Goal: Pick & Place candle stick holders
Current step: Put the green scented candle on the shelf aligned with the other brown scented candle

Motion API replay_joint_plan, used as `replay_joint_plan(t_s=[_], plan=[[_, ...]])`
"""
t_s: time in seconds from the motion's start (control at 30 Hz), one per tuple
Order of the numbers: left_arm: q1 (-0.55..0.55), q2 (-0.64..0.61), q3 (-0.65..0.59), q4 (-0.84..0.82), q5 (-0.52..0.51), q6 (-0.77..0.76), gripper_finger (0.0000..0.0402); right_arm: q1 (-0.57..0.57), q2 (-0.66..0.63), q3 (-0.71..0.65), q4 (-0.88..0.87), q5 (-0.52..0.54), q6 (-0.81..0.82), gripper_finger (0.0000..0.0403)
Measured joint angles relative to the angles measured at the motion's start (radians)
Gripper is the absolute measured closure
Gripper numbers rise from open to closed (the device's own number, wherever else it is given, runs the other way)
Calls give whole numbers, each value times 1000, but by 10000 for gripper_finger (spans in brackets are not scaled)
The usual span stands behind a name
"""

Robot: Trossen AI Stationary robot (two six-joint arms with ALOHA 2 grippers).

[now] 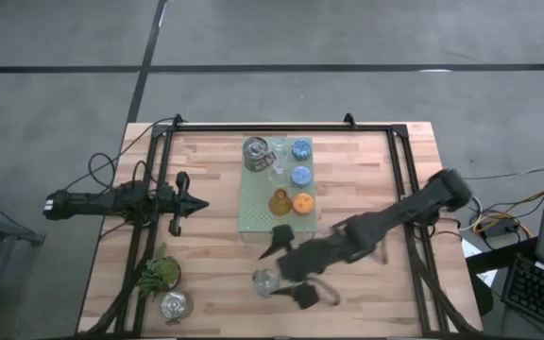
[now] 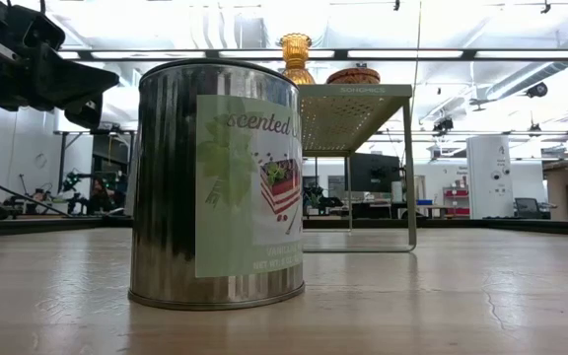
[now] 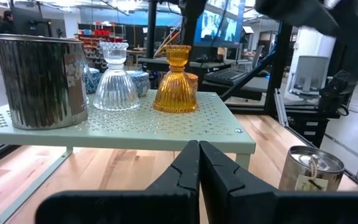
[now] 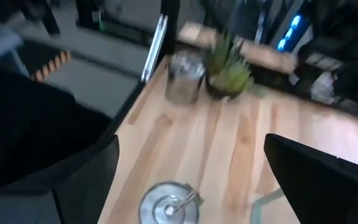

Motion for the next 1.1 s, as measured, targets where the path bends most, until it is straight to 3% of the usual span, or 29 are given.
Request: replay_joint_plan(t_s=[0.2, 0.4, 0.5, 0.8, 1.1], plan=[[0, 0, 0, 0, 0, 0, 394, 2, -302, -351, 266, 4, -19, 12], [0, 0, 0, 0, 0, 0, 394, -17, -607, -596, 266, 27, -68, 12], [0, 0, 0, 0, 0, 0, 394, -20, -740, -708, 270, 31, -4, 12], [0, 0, 0, 0, 0, 0, 394, -55, -1014, -1022, 399, 27, 29, 12], [0, 0, 0, 0, 0, 0, 394, -237, -1235, -1305, 600, -195, 42, 12]])
